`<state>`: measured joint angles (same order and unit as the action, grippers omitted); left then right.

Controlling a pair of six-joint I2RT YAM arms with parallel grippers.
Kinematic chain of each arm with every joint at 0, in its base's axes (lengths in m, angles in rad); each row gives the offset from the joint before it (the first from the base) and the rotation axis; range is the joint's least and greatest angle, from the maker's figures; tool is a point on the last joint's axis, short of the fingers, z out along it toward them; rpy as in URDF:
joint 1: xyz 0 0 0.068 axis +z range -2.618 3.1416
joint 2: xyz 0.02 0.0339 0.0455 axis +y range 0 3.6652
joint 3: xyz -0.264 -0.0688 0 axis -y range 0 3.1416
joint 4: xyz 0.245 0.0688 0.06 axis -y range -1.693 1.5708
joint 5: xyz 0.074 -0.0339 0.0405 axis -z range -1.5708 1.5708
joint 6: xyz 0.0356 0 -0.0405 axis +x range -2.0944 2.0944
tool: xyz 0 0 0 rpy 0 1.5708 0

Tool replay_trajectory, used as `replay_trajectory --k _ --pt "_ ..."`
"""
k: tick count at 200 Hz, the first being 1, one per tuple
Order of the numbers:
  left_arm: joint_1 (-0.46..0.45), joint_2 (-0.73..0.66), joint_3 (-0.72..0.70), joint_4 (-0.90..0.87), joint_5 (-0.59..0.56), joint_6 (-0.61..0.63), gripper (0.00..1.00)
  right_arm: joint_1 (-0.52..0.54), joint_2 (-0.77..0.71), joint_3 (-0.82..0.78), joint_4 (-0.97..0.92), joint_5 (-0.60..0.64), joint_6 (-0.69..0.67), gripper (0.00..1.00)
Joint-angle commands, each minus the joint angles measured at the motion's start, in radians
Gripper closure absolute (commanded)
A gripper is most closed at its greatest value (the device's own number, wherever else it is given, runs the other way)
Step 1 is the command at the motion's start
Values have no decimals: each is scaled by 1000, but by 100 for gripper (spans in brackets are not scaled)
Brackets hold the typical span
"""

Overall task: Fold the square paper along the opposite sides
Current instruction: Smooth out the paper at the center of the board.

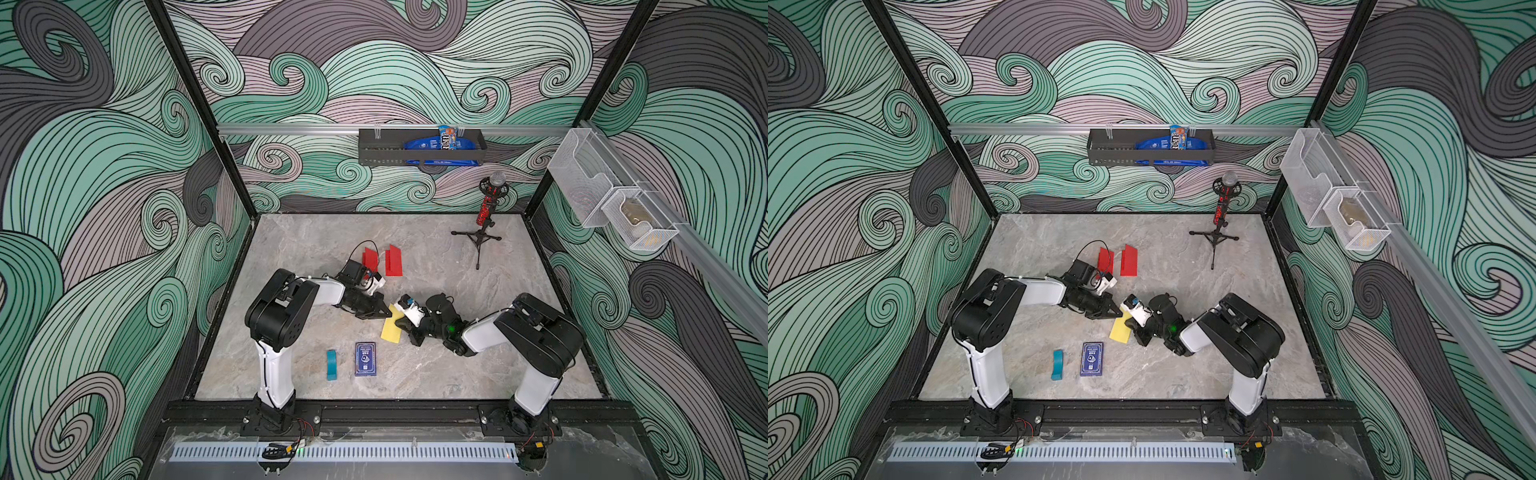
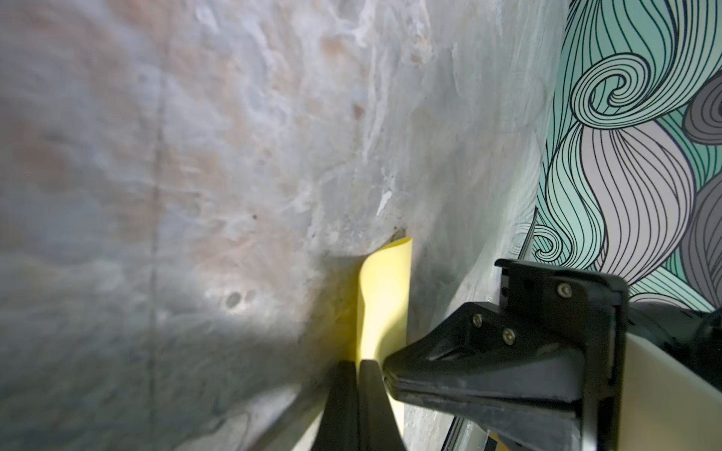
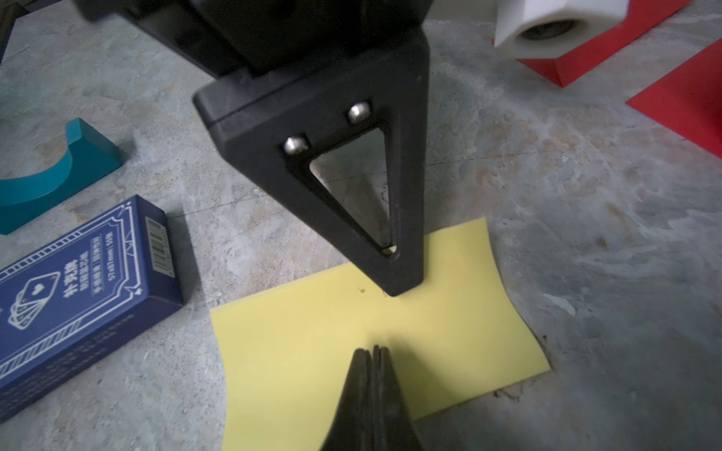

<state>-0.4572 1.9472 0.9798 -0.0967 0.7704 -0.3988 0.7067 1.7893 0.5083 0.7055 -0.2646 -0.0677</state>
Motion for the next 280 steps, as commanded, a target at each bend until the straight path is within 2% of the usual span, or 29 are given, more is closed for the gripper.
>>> replay_trajectory --k 1,23,51,106,140,189,209,234,252,268,280 --pt "-11 55 -15 -88 -108 22 100 5 -46 6 -50 -21 3 100" --pt "-10 56 -15 -87 -109 23 100 11 -82 -3 -24 -5 -23 100" --pt "-9 60 -13 -86 -116 21 100 46 -26 -34 -22 17 -31 100" --pt "-8 62 2 -100 -151 28 100 142 35 -172 36 98 81 100" --pt "-8 46 -1 -109 -172 34 100 199 23 -227 67 157 147 100" --pt "-8 43 2 -115 -180 36 100 214 -10 -300 132 197 224 100" --pt "-9 44 2 -117 -180 36 100 232 -77 -304 102 197 215 100" --pt "-15 37 -1 -118 -180 35 100 227 -257 -285 48 209 157 100" --pt "-22 35 -2 -121 -180 36 100 188 -351 -271 100 239 132 100" --pt "-28 32 -5 -125 -184 36 100 116 -342 -251 206 216 122 100" --pt "-30 27 -9 -126 -188 34 100 76 -274 -191 202 208 88 100"
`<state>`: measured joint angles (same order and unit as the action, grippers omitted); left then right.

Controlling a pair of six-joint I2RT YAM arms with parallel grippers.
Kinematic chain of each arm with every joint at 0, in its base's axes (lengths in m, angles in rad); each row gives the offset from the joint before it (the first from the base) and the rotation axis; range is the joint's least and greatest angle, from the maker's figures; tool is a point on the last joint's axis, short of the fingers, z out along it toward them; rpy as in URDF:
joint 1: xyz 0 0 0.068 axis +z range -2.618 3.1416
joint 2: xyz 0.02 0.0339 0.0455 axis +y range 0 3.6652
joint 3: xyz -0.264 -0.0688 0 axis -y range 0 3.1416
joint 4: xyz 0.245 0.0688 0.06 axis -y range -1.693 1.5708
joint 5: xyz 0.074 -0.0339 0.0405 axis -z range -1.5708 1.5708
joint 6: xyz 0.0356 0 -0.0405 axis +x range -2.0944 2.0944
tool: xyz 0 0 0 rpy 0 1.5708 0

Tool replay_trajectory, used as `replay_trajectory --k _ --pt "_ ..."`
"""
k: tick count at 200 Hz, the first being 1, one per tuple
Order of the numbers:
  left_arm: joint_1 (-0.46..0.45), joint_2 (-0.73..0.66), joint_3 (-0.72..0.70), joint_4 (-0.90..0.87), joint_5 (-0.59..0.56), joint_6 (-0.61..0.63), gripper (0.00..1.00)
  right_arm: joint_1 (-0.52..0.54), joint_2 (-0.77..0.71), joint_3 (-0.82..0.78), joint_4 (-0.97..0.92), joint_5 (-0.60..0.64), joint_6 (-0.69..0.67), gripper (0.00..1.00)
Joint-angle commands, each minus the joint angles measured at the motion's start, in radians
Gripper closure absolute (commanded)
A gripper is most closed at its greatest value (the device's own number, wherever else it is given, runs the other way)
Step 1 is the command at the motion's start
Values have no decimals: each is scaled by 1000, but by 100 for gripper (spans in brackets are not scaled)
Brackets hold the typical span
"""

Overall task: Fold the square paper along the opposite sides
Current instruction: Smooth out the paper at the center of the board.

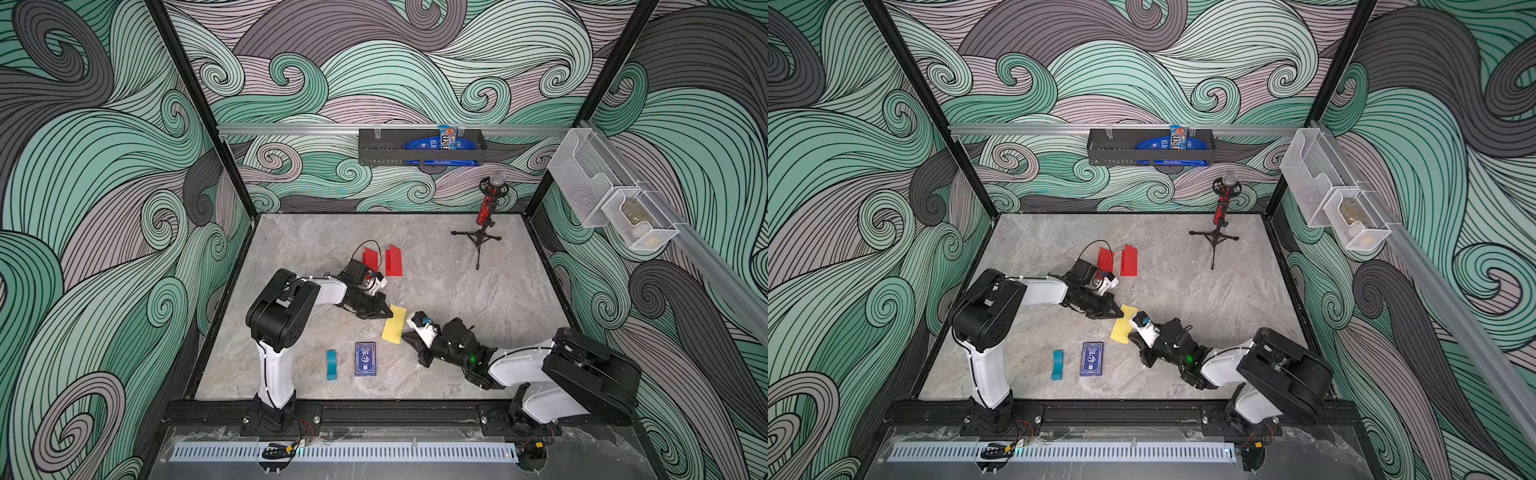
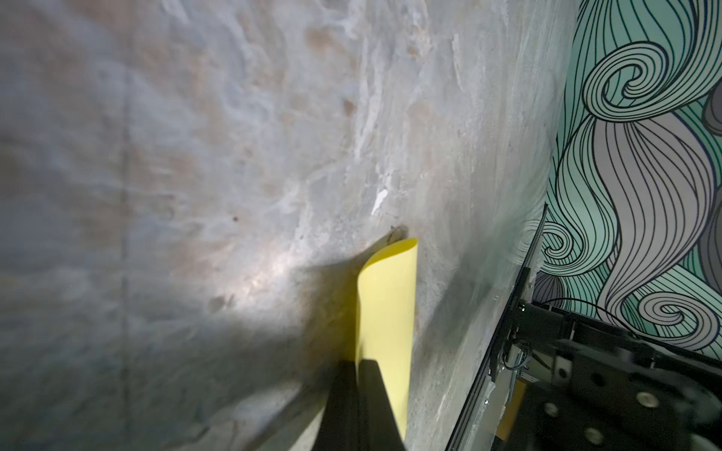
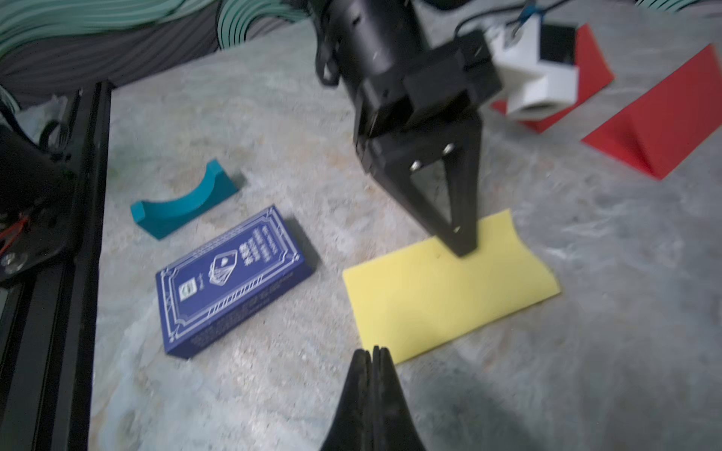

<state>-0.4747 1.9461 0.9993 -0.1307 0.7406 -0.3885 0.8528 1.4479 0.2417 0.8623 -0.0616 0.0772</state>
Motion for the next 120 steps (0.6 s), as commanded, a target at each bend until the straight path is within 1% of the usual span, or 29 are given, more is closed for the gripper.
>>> replay_trajectory --k 1,13,29,48,69,120 --pt "-12 28 -28 -92 -158 23 100 -73 70 84 43 5 -60 100" --pt "-12 27 -28 -93 -160 23 100 -106 172 153 36 -16 -94 100" --pt "-14 29 -27 -93 -159 19 100 -149 305 196 112 -46 -99 100" --pt "-13 28 -29 -93 -158 16 100 -166 410 253 132 -87 -96 100" --pt "-13 23 -33 -93 -159 15 100 -167 467 278 125 -95 -91 100" --pt "-12 23 -31 -90 -156 9 100 -186 501 210 164 1 -105 100"
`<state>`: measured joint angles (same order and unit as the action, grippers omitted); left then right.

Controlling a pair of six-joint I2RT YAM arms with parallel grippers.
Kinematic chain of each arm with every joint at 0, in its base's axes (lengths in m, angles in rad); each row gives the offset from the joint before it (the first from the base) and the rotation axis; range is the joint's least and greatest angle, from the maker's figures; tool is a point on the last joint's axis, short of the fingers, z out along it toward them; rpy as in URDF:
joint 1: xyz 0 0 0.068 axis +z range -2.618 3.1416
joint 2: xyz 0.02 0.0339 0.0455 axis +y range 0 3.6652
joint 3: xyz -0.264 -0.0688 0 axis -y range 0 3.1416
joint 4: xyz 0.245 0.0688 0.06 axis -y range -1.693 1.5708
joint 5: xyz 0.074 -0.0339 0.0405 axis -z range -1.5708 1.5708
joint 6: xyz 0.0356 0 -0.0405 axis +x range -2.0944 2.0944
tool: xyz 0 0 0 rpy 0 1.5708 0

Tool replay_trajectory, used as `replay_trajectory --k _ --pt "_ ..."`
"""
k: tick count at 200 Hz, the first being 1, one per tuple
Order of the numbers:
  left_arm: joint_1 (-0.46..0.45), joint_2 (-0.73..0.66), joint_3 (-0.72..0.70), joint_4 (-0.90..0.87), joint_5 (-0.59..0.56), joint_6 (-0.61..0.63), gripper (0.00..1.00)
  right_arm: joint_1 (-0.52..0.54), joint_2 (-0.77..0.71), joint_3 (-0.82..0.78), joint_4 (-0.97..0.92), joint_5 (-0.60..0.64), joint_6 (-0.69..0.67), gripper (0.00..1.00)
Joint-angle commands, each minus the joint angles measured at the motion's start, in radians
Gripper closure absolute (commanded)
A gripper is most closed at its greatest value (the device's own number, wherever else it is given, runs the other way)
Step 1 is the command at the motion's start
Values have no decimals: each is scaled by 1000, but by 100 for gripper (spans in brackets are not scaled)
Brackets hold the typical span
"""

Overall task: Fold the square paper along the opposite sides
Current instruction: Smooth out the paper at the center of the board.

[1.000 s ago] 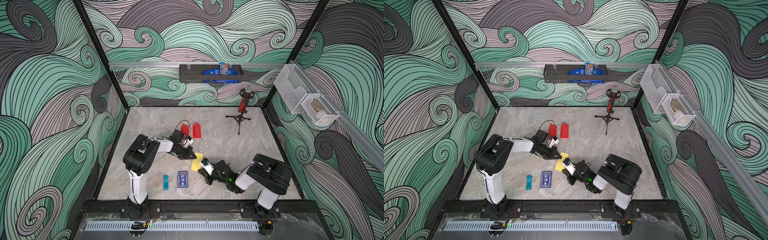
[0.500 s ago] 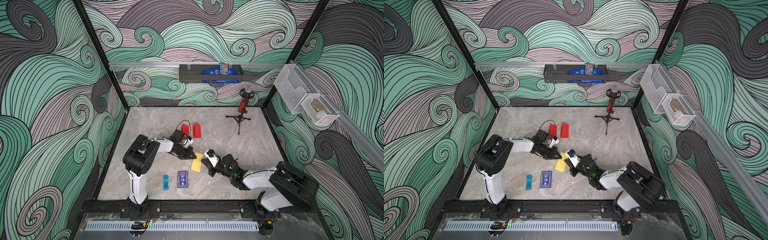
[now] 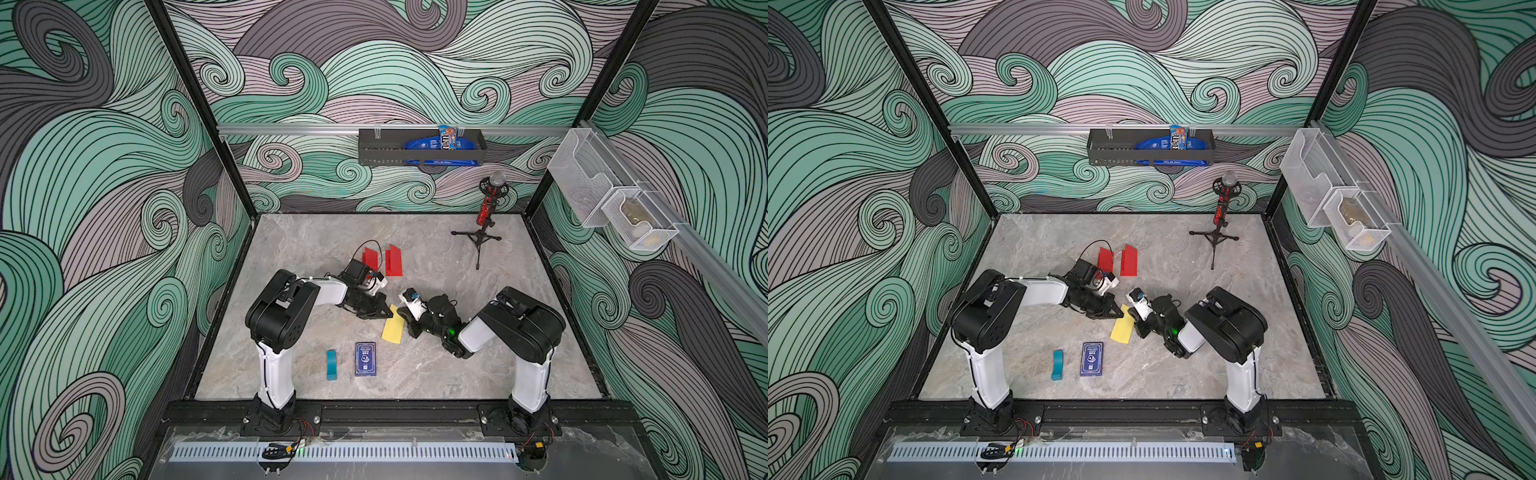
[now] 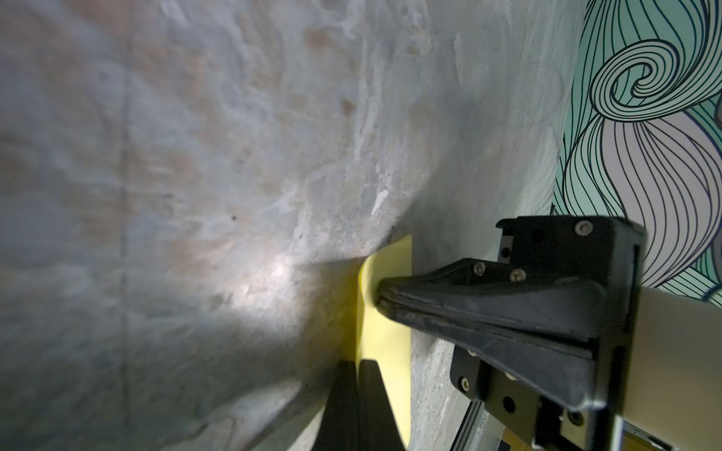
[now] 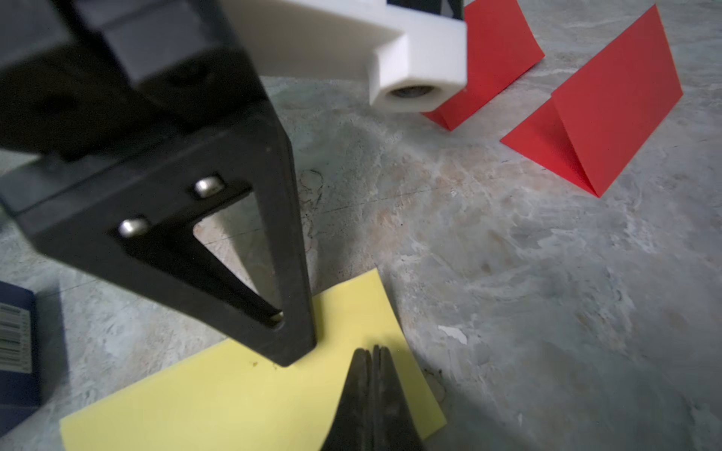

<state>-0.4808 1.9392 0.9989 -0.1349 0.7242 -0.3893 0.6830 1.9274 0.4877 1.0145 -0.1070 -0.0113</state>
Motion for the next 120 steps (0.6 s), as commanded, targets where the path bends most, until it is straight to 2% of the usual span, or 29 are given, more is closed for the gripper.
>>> replay_trajectory --k 1,80,120 --pt "-7 30 -31 -86 -139 9 100 -17 23 -37 13 49 -16 100" --pt "-2 30 -32 -86 -144 6 100 -54 27 -108 67 120 -27 100" --pt "6 33 -31 -82 -151 2 100 -51 -143 -94 -4 -45 -22 100"
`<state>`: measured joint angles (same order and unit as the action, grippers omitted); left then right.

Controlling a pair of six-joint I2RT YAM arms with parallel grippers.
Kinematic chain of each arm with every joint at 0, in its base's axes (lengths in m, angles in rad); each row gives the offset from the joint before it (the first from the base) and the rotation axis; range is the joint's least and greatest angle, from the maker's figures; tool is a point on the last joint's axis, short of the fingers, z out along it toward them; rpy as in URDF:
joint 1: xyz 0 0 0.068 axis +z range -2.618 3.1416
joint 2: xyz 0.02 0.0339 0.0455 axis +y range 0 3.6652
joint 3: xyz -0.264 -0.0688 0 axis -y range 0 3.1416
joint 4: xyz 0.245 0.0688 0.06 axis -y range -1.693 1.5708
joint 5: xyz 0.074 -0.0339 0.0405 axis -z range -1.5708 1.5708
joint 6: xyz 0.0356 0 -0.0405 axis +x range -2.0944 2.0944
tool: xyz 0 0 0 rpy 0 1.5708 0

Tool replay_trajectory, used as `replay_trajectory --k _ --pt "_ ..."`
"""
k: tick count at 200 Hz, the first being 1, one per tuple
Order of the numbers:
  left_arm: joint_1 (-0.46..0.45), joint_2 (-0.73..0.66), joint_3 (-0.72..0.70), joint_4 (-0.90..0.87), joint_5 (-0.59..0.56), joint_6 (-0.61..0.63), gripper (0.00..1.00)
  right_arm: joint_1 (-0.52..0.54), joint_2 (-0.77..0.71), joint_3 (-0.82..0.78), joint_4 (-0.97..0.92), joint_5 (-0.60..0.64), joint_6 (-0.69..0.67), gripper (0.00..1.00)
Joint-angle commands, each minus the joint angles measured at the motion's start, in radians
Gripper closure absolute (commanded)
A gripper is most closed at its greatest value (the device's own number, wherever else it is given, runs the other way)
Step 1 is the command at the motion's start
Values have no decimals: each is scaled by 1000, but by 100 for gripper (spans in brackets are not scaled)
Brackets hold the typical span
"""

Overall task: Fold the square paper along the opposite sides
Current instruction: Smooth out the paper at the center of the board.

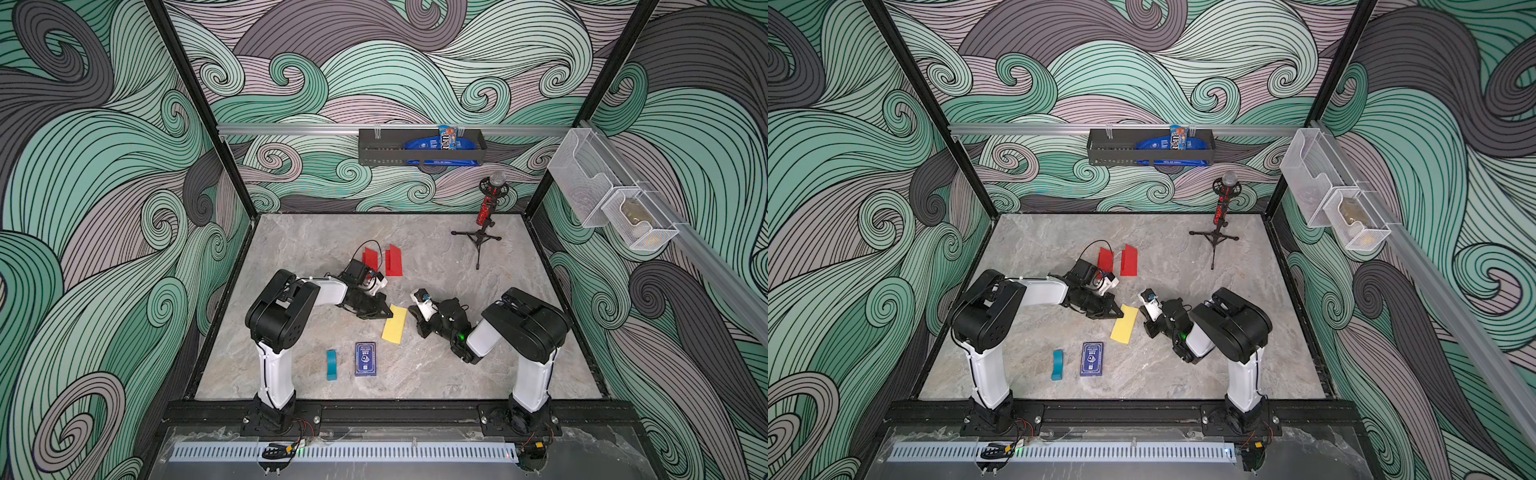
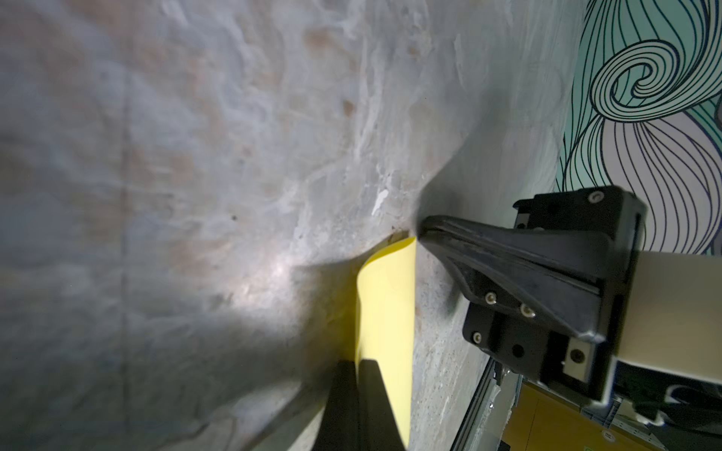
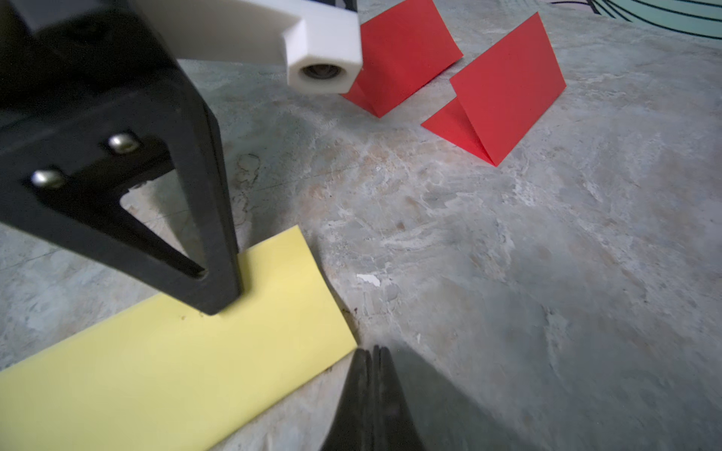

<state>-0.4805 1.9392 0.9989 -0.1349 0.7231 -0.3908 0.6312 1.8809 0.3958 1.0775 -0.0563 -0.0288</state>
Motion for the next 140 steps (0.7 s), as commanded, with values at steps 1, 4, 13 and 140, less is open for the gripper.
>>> replay_trajectory --k 1,4,13,140 --pt "6 33 -30 -82 -149 4 100 3 -100 -2 -67 -100 -4 100" --pt "7 33 -30 -81 -149 3 100 5 -112 0 -67 -110 -1 100" --pt "9 35 -27 -80 -150 0 100 23 -135 4 -65 -129 -1 100" --pt "53 59 -8 -70 -173 -25 100 157 34 10 -231 -99 -79 100"
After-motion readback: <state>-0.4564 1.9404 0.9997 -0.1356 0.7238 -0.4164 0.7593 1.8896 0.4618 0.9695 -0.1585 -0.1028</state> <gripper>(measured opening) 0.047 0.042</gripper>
